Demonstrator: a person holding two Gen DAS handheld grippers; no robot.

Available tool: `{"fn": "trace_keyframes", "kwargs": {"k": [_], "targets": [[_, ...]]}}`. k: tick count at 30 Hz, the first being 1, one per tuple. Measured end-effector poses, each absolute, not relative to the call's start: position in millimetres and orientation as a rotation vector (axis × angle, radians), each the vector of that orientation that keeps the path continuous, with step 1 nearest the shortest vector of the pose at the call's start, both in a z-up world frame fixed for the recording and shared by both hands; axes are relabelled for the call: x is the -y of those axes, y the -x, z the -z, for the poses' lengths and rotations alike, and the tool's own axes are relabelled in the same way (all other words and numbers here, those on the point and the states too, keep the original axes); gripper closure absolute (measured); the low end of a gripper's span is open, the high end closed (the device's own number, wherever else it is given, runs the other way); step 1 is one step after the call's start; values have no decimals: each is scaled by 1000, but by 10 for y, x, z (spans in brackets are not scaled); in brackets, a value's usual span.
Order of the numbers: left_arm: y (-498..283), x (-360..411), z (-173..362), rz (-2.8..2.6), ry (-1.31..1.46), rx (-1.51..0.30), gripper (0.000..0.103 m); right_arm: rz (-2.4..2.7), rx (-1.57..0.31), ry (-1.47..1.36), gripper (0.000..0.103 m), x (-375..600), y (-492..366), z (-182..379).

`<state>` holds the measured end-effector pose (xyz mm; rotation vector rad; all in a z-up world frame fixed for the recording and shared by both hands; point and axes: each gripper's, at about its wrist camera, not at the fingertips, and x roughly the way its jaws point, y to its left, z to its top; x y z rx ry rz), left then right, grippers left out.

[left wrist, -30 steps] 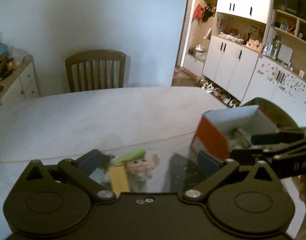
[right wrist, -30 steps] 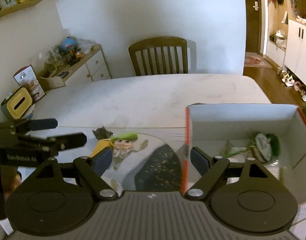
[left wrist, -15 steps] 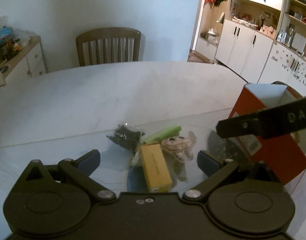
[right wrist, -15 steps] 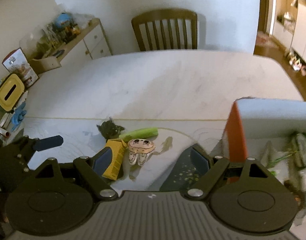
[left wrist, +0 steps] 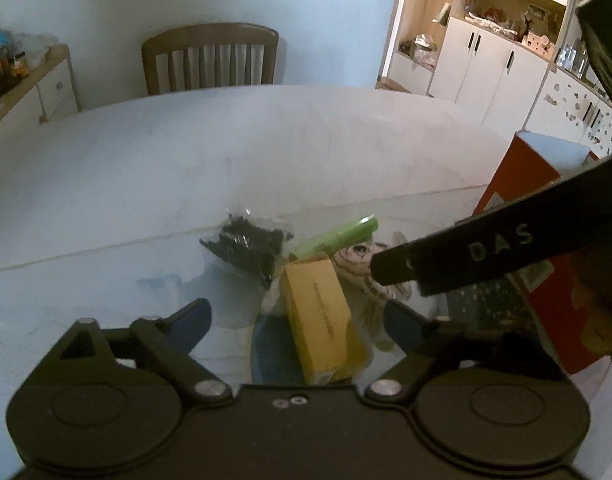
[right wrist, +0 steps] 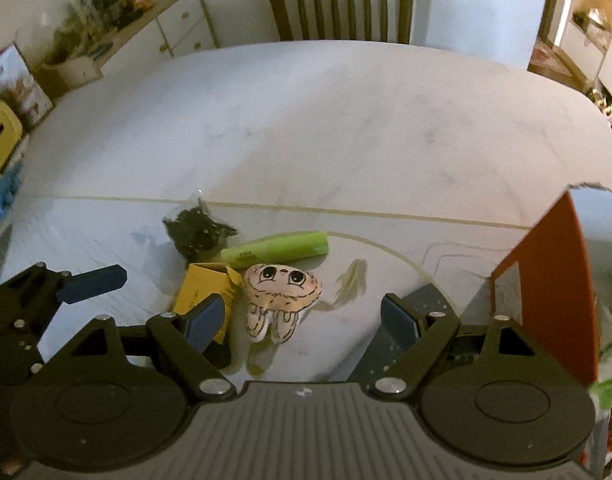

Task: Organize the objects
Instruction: 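Grasp the small yellow box with left gripper while right gripper grasps the cream plush figure, then carry the yellow box and plush figure with both grippers over the open box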

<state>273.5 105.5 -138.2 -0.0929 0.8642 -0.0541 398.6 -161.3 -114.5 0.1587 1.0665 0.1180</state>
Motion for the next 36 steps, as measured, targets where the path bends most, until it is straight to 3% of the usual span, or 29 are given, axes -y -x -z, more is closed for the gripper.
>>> {"fn": "trace_keyframes", "kwargs": {"k": [9,21,23,25,27,36], "targets": [[-2759,-1026,1508,53,75,-890,28,-133,-1096,-116,18,1505,-4143,1285],[-2745,-1017,1554,58,71,-902,56,-138,-1113,-125,45,1435,-4228,1391],[-2730,-1017,1556,56,69,-900,59,-139,-1112,-129,53,1426,-4222,1394],[-2724,-1011,1555,62,69,-900,70,-137,-1107,-129,53,1421,-4206,1394],[-2711,-995,1546,66,62,-902,74,-136,-1100,-130,55,1417,-4179,1394],[-2594,-966,1445,65,80,-900,75,-127,-1050,-154,57,1505,-3944,1166]]}}
